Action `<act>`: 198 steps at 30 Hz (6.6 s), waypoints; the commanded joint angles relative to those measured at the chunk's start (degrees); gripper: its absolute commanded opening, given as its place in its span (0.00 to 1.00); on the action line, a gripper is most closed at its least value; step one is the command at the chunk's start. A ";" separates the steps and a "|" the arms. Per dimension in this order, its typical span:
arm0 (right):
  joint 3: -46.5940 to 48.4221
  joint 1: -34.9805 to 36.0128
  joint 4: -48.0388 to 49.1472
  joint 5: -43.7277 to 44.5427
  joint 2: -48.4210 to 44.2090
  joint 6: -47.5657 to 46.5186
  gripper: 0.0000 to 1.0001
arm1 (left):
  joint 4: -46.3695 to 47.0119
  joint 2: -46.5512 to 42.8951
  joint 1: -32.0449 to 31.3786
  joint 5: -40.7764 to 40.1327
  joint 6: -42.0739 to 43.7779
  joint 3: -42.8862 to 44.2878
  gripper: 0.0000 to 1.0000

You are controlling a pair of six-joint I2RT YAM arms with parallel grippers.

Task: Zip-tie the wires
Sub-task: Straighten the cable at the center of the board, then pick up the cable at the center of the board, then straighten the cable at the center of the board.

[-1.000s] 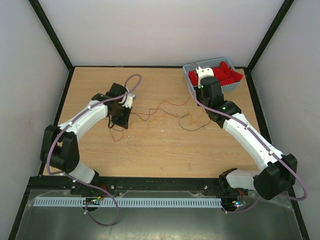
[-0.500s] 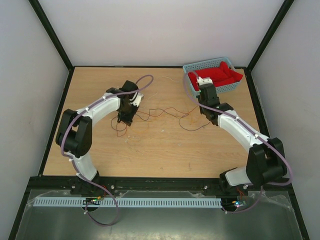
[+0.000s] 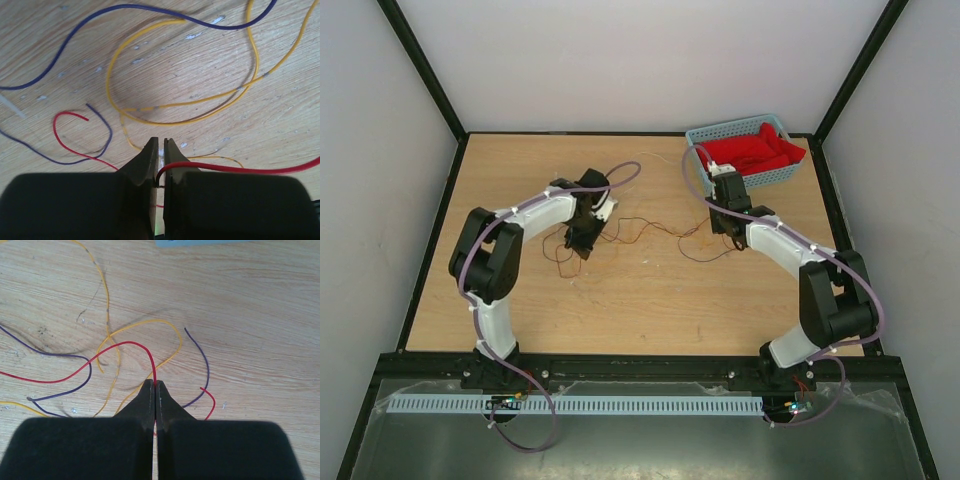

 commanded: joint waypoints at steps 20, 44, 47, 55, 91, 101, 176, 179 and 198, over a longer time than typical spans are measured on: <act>3.89 -2.34 -5.05 -6.49 -2.32 -2.67 0.50 | -5.96 -6.46 0.51 -3.10 2.10 4.81 0.80; 2.93 -3.16 -0.82 -12.45 -13.76 -0.24 0.64 | -6.45 17.75 17.40 12.41 -0.01 40.13 0.89; 2.79 -3.17 -0.53 -12.90 -13.77 -0.16 0.64 | -6.45 22.53 17.22 13.37 -0.35 44.38 0.82; 2.92 -3.18 0.02 -12.64 -14.38 -0.08 0.64 | -6.43 28.31 16.86 13.26 -0.25 47.28 0.60; 3.09 -3.19 1.33 -14.69 -15.05 0.91 0.63 | -5.46 38.20 11.53 3.12 3.83 54.48 0.01; 2.68 -3.17 4.47 -19.22 -14.87 2.51 0.63 | -4.82 26.30 11.51 4.38 3.92 51.26 0.00; 38.45 4.40 11.43 -16.33 6.87 -13.19 0.00 | 24.42 -40.94 42.72 20.61 -21.86 10.37 0.00; 39.69 4.40 8.63 -10.71 2.70 -18.25 0.00 | 28.67 -42.82 42.65 26.39 -26.49 6.21 0.00; 36.51 4.39 -2.80 -2.99 -20.46 -32.11 0.00 | 38.39 -47.61 15.82 26.03 -24.32 -4.54 0.18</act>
